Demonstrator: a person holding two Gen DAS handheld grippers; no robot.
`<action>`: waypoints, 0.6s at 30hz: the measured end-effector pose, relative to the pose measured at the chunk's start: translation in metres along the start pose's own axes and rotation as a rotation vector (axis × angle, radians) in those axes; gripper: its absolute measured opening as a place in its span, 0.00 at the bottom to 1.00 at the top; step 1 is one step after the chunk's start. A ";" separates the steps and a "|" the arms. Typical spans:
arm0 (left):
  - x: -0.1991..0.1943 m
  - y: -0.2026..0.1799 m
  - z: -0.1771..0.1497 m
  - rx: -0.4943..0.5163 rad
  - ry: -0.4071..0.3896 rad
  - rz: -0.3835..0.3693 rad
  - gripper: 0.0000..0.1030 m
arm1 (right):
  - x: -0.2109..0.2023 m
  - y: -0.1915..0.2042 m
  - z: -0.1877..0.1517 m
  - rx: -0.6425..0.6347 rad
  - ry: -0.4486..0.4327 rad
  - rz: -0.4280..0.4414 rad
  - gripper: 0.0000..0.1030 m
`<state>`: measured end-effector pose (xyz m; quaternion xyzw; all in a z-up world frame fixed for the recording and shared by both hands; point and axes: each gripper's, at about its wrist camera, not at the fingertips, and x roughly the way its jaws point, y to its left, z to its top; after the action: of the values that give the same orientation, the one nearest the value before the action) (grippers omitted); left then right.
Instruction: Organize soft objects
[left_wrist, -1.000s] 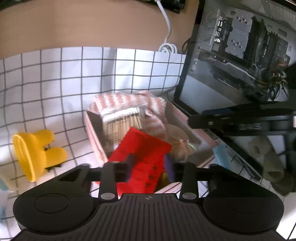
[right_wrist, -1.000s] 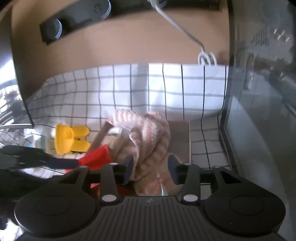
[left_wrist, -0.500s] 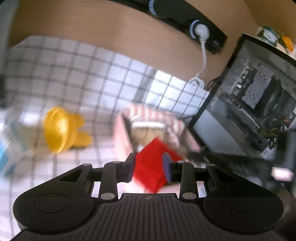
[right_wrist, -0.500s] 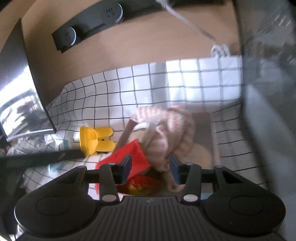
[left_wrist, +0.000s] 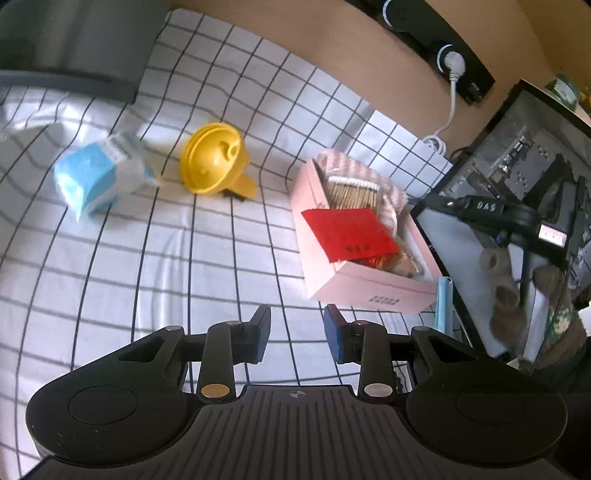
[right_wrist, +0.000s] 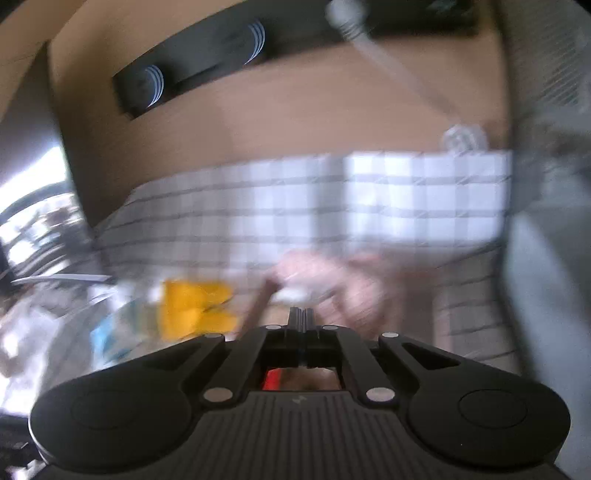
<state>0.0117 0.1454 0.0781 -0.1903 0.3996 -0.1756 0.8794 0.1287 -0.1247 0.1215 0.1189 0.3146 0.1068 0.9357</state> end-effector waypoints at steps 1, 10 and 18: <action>0.002 0.001 -0.002 -0.011 0.007 -0.002 0.34 | -0.003 -0.006 0.004 0.003 -0.014 -0.033 0.00; 0.000 -0.008 -0.012 0.006 0.029 -0.003 0.34 | -0.003 0.036 -0.008 -0.228 0.038 0.013 0.62; -0.029 0.017 -0.016 -0.041 0.002 0.035 0.34 | 0.031 0.152 -0.087 -0.700 -0.071 -0.197 0.62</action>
<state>-0.0164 0.1704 0.0786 -0.2009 0.4071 -0.1520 0.8780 0.0803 0.0413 0.0806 -0.2357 0.2361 0.1130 0.9359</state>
